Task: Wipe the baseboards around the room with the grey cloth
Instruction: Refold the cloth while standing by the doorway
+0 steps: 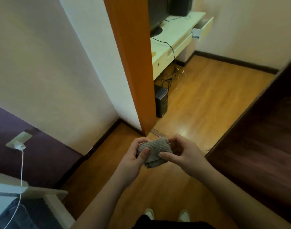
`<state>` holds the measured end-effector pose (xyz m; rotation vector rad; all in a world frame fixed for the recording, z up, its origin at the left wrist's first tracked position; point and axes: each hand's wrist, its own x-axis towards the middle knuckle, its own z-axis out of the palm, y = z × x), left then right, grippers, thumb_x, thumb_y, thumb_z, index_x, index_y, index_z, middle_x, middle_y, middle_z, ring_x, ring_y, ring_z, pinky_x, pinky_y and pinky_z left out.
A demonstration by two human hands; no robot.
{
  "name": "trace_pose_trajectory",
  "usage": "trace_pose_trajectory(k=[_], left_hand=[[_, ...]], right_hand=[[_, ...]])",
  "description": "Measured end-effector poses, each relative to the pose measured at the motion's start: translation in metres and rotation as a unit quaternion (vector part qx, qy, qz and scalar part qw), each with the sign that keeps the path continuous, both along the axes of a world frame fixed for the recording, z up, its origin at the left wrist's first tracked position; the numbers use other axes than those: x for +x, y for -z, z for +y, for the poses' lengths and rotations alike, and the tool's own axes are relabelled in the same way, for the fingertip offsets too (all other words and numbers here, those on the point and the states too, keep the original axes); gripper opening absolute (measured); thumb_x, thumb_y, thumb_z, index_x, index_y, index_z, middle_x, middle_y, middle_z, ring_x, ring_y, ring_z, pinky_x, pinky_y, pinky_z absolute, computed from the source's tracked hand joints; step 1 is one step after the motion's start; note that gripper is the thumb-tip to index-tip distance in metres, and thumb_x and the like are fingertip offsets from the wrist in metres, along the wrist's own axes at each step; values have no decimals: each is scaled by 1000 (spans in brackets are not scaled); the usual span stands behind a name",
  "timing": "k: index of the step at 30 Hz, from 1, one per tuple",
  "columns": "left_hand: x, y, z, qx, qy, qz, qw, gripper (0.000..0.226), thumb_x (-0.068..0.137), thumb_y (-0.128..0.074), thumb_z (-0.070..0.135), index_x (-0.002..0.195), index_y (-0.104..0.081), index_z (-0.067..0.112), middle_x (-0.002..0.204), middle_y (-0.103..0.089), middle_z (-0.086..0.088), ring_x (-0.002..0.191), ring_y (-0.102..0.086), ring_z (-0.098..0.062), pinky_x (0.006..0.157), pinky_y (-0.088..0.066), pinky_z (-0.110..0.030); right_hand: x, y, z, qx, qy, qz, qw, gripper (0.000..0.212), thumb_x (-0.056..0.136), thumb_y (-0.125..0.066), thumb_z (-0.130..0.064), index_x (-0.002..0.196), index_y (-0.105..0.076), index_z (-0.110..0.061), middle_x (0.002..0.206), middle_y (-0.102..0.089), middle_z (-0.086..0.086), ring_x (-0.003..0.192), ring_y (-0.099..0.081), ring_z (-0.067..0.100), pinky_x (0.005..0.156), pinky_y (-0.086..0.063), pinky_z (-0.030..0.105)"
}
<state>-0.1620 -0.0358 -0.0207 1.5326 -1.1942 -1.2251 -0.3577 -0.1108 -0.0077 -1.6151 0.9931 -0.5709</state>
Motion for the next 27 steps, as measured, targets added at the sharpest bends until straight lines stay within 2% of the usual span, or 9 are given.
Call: trace_pose_trajectory(k=[3, 7, 10, 14, 17, 20, 23, 25, 27], left_hand=[[-7, -7, -10, -34, 76, -103, 991, 30, 89, -57, 64, 116, -44, 70, 119, -52, 38, 110, -55, 10, 78, -50, -7], [-14, -5, -13, -64, 158, -178, 969, 84, 65, -72, 76, 132, -21, 72, 129, -30, 52, 121, -36, 23, 82, -35, 6], [-19, -1, -13, -62, 130, -191, 971, 82, 64, -73, 73, 125, -19, 75, 122, -36, 51, 116, -39, 25, 77, -38, 5], [-8, 8, -8, 18, 129, -57, 990, 54, 74, -70, 67, 118, -39, 72, 120, -58, 32, 108, -60, 7, 82, -55, -15], [-2, 17, -2, 134, 138, 121, 974, 51, 86, -69, 48, 133, -52, 35, 119, -70, 3, 106, -69, -17, 83, -59, -32], [-3, 22, -3, 215, 85, 232, 945, 42, 89, -58, 34, 125, -58, 13, 113, -73, -10, 105, -70, -27, 83, -59, -39], [-6, 30, -3, 254, 69, 255, 931, 26, 97, -47, 22, 111, -67, 12, 108, -74, -14, 101, -71, -29, 81, -60, -37], [-11, 33, -5, 251, 112, 209, 939, 32, 98, -47, 20, 93, -78, 18, 104, -75, -11, 101, -71, -27, 87, -58, -38], [-18, 34, -7, 226, 162, 160, 947, 27, 97, -50, 22, 95, -78, 22, 104, -75, -7, 103, -70, -26, 94, -55, -41]], right_hand=[[-13, -6, 2, -1, 52, 10, 999, 43, 77, -77, -41, 112, -62, -22, 100, -68, -6, 91, -68, 6, 74, -61, 28], [-15, -9, 9, 12, 111, -14, 994, 48, 75, -75, -51, 112, -62, -23, 100, -67, -5, 89, -69, 9, 66, -58, 23], [-10, -7, 17, 39, 123, -26, 991, 46, 77, -71, -54, 115, -63, -30, 103, -69, -9, 94, -67, 4, 72, -57, 22], [-5, 5, 33, 73, 129, -18, 989, 38, 87, -69, -43, 124, -61, -37, 109, -67, -10, 99, -64, 4, 82, -57, 27], [-5, 10, 45, 98, 164, -27, 981, 37, 88, -69, -40, 124, -60, -39, 113, -66, -12, 102, -63, 0, 82, -57, 25], [-10, 12, 56, 151, 221, -88, 959, 29, 95, -62, -32, 124, -62, -35, 117, -67, -3, 101, -68, 8, 78, -58, 27], [-15, 16, 69, 168, 265, -128, 941, 27, 100, -55, -24, 123, -64, -38, 115, -67, -3, 97, -69, 7, 74, -57, 24], [-21, 18, 79, 138, 279, -99, 945, 30, 102, -53, -25, 122, -63, -44, 114, -63, -13, 97, -64, -5, 73, -55, 18], [-30, 20, 88, 87, 273, -38, 957, 31, 101, -54, -27, 121, -61, -50, 119, -59, -17, 103, -58, -9, 75, -53, 14]])
